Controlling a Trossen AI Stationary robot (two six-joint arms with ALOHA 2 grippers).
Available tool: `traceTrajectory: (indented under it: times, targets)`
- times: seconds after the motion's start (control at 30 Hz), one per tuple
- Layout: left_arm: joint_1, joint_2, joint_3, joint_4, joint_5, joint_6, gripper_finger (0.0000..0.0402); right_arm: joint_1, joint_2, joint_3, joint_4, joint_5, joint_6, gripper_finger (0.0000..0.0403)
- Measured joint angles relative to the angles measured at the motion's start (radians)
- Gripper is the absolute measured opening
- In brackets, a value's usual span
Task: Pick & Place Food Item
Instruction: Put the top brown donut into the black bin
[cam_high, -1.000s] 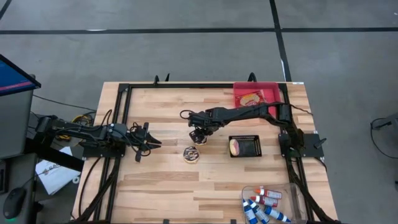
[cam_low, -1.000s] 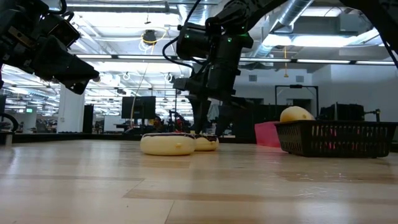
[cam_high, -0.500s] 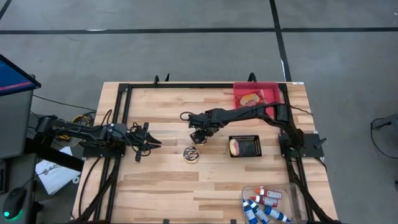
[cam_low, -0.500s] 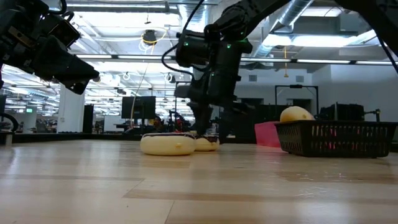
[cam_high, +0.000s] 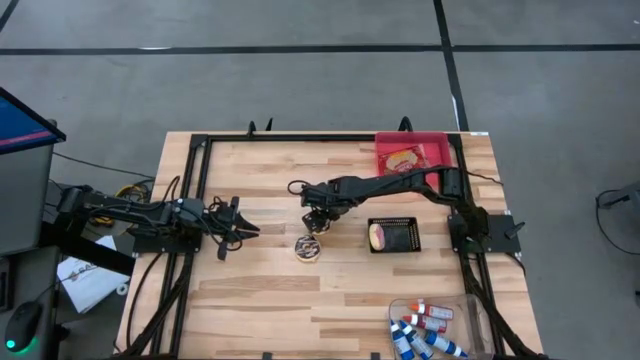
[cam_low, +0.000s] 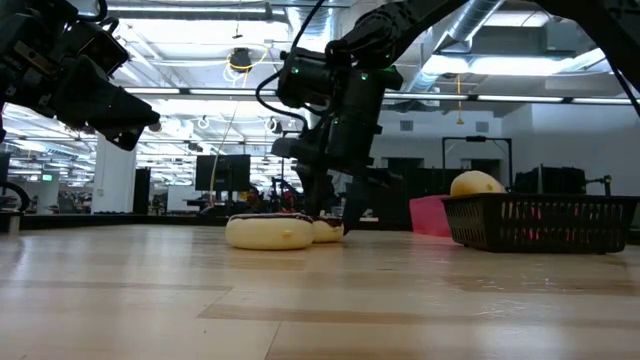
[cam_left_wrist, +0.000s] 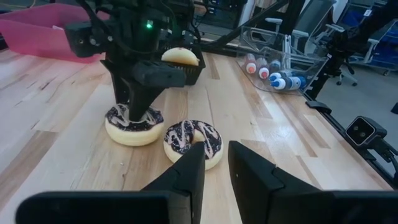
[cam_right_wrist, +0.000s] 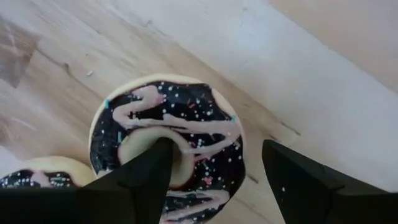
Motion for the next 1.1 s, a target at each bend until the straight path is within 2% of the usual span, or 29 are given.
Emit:
traceTrajectory:
  times: [0.23,0.57,0.67,0.83,1.1]
  targets:
    - [0.0,0.0,0.0,0.0,0.0,0.0,0.0068,-0.001,0.0,0.0,-0.005,-0.003,-0.002,0.023]
    - [0.0,0.0,0.0,0.0,0.0,0.0,0.0068,-0.001,0.0,0.0,-0.004,-0.019,-0.003,0.0129]
    - [0.0,0.0,0.0,0.0,0.0,0.0,0.0068,-0.001,0.0,0.0,-0.003,-0.019,0.0,0.0112]
    - [0.0,0.0,0.0,0.0,0.0,0.0,0.0068,-0.014,-0.019,0.0,0.001,-0.019,0.01,0.0112]
    - [0.0,0.0,0.0,0.0,0.0,0.0,0.0068,-0.059,-0.122,0.0,-0.038,0.008,0.006,0.014]
